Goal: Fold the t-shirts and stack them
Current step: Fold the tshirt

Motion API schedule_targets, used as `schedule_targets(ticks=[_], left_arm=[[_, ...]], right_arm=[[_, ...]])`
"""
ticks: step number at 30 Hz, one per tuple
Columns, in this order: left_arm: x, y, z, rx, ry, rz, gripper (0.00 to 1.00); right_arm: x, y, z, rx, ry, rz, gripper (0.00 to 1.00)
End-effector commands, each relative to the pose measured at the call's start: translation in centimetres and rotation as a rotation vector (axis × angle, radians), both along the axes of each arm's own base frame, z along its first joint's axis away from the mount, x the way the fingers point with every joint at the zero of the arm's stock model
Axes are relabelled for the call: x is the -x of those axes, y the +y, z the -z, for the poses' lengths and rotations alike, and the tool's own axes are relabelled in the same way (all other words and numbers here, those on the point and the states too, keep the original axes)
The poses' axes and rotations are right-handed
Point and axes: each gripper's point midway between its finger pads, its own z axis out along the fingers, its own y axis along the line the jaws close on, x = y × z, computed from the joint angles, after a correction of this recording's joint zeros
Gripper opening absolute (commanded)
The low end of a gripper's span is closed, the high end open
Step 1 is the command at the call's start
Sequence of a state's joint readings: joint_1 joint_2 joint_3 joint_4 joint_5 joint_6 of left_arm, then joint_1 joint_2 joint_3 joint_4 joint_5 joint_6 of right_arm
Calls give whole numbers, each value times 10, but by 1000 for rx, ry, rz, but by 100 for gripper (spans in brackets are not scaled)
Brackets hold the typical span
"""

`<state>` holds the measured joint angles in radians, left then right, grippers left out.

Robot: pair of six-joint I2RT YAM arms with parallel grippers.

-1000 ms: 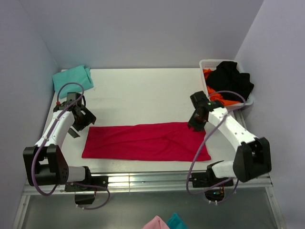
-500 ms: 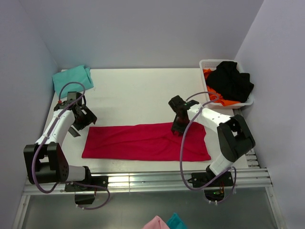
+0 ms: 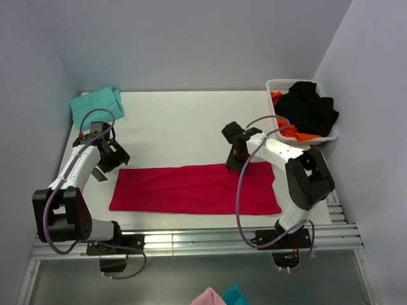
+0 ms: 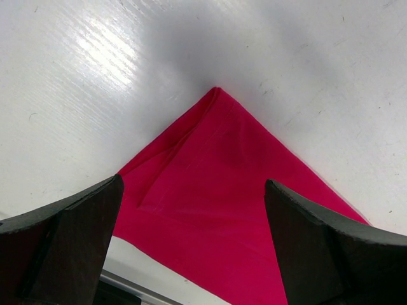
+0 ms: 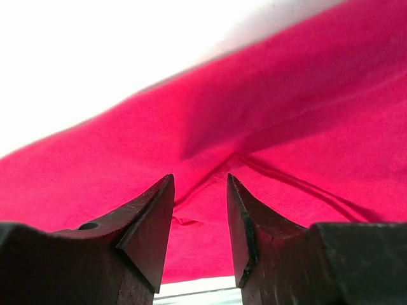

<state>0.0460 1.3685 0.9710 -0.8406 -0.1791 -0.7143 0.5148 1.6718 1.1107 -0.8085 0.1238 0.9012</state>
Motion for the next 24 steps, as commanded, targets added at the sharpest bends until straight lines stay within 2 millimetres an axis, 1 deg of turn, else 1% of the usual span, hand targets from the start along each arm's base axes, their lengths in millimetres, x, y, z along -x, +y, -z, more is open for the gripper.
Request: schedule_targets(ticks=[1, 5, 11, 12, 14, 15, 17, 18, 22, 24], left_arm=[[-16, -1, -12, -3, -51, 31, 99], [-17, -1, -13, -5, -53, 34, 98], [-17, -1, -11, -3, -54, 38, 98], [-17, -1, -12, -4, -57, 39, 98], [-17, 0, -11, -3, -54, 38, 98], [-17, 0, -11, -3, -54, 38, 98], [-17, 0, -10, -1, -51, 37, 98], [-18, -1, -10, 2, -53, 37, 98], [-18, -2, -10, 7, -51, 38, 98], [-18, -1, -10, 8, -53, 38, 98]], right_arm=[[-11, -5, -7, 46, -24, 9, 46], [-11, -7, -3, 62, -8, 10, 45], [-2, -17, -3, 88, -5, 18, 45], [3, -21, 0, 98, 5, 16, 45], [7, -23, 1, 93, 4, 22, 45], [13, -27, 6, 99, 18, 24, 45], [16, -27, 10, 92, 23, 26, 45], [22, -29, 15, 97, 37, 26, 44], [23, -30, 24, 103, 50, 26, 44], [18, -29, 23, 107, 42, 24, 43]])
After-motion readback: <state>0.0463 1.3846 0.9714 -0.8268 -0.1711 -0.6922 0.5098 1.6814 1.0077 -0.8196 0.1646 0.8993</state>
